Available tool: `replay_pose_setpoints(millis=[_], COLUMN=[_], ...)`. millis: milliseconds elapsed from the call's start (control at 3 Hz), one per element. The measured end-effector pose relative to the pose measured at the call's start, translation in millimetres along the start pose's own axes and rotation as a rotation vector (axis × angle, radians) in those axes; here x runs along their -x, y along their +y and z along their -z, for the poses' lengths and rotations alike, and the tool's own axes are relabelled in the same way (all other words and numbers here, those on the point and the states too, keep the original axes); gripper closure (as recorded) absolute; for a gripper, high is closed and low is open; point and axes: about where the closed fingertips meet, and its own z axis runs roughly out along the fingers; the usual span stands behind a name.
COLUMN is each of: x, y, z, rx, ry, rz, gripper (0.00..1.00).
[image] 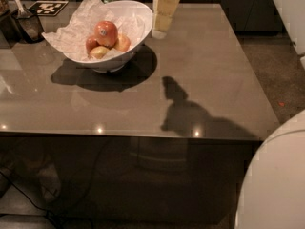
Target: Pick apple from white bowl
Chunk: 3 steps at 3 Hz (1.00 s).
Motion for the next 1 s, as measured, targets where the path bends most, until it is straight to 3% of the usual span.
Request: replay_pose_setpoints(millis=[333,667,1000], x=[8.8,34.2,90.8], y=[-9.0,-26.1,-68.9], z=[-5.0,-31.1,-73.0], rx=[-0.020,0.014,0.003], ry=[-0.022,-0.045,-0.126], rz=[0.011,0.057,0.110], gripper=[0.00,0.00,0.00])
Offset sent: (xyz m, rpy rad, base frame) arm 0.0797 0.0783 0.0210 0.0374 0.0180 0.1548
